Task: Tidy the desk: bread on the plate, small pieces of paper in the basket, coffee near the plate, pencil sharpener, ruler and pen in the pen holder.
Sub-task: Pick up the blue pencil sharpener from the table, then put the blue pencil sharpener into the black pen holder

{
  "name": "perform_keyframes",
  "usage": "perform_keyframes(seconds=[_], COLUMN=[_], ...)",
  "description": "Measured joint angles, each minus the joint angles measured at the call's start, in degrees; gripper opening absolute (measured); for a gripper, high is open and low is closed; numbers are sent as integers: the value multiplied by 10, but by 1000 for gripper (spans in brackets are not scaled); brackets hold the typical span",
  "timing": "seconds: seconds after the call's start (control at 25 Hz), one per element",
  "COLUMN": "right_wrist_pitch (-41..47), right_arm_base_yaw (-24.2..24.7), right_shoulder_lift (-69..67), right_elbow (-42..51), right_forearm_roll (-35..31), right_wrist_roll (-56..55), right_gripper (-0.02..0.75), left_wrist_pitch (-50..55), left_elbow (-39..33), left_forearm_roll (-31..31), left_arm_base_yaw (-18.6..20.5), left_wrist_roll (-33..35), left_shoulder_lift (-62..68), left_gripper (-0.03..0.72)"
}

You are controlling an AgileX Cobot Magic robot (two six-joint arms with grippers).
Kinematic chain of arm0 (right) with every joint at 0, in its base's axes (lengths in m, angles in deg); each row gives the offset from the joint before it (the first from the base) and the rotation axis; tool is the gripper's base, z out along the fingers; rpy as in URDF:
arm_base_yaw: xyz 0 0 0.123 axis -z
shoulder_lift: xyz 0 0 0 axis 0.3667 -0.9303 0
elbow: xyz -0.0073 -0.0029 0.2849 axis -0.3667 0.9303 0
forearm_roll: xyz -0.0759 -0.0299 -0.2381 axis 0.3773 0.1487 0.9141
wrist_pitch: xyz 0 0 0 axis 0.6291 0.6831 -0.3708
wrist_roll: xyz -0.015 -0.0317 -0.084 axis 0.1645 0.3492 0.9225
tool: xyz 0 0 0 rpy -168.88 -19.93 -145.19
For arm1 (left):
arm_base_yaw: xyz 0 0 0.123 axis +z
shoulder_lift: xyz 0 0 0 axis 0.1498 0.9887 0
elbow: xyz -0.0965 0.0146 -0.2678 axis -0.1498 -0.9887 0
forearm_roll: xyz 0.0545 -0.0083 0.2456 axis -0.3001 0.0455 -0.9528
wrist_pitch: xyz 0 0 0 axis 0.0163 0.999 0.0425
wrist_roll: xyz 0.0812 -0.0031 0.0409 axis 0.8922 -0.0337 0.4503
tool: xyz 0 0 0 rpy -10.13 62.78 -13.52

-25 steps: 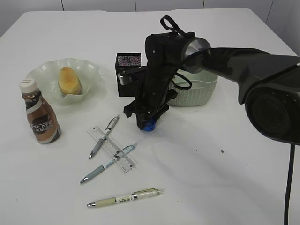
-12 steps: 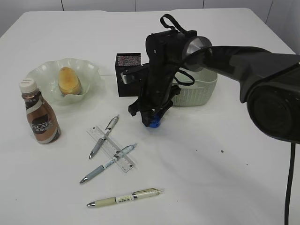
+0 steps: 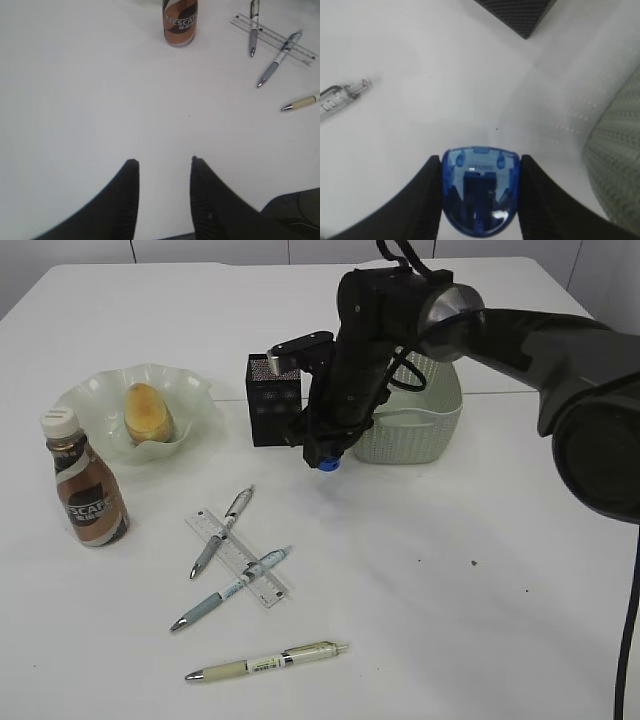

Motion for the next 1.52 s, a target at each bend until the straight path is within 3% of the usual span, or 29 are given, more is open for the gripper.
perform_keyframes(seconds=[0.44,0.88,1.52], right_wrist_pitch=[9,8,-216], right_arm_base_yaw=[13,12,25], right_shoulder_lift=[0,1,-5], right_elbow=[-41,-136,-137], right_forearm_roll=[-112,-92,-109], right_wrist_roll=[55,57,63], right_gripper=[309,309,309], left_wrist_pitch=[0,0,0], left_elbow=[0,0,0], left_forearm_roll=[0,3,13], left_arm_base_yaw=[0,0,0], left_wrist_roll=[0,0,0], left_shoulder_lift=[0,0,0], left_gripper=[253,253,253])
